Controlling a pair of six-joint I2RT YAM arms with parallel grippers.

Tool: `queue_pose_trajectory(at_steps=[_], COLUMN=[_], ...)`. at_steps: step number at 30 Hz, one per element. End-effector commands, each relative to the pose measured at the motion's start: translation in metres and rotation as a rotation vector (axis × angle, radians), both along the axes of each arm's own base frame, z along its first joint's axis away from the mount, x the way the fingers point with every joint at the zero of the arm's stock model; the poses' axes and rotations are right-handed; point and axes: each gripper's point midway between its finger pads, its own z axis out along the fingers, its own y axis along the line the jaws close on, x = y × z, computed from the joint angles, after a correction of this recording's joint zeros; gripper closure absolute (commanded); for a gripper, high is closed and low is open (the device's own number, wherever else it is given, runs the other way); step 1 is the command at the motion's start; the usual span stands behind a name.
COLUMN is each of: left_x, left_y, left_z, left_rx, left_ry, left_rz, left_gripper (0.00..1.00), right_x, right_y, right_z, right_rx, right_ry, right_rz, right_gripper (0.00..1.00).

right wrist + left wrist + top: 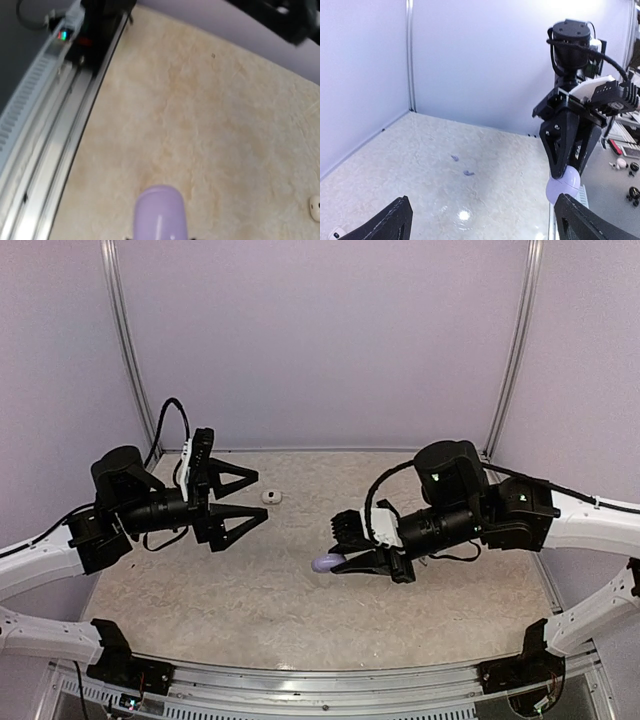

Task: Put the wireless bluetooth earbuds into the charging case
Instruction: Pass from the right arm to the left

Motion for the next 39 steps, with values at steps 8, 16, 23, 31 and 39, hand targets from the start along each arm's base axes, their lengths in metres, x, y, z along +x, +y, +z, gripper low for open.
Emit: queue_pose_trajectory(at_steps=[8, 16, 23, 31, 39], left_x=[-0.027, -0.057, -0.055, -0.06, -0.062], left_y=[-0.018, -0.06, -0.069, -0.076, -0.077], left_z=[0.002, -0.034, -0.035, -0.032, -0.031], left_rx=[-0.071, 0.036, 0.034, 0.012, -0.029], left_ry=[-0.141, -0.16, -0.167, -0.169, -0.159], left_rz=[0.054, -0.086, -0.077, -0.115, -0.127], left_gripper=[0.01, 0.27, 0.42, 0.48, 0.61], right_x=[0.019, 0.018, 0.021, 0.022, 0.023], right_y=[0.009, 0.016, 0.02, 0.022, 0.022], right_z=[0.058, 0.054, 0.048, 0.045, 0.044], right_rx=[0.22, 0.178, 0.157, 0.157, 0.151], right_ry=[0.31, 0.38, 0.406, 0.419, 0.42], right_rz=[0.042, 0.075, 0.062, 0.06, 0.054], right_gripper=[0.96, 0.96, 0.97, 0.97, 0.97])
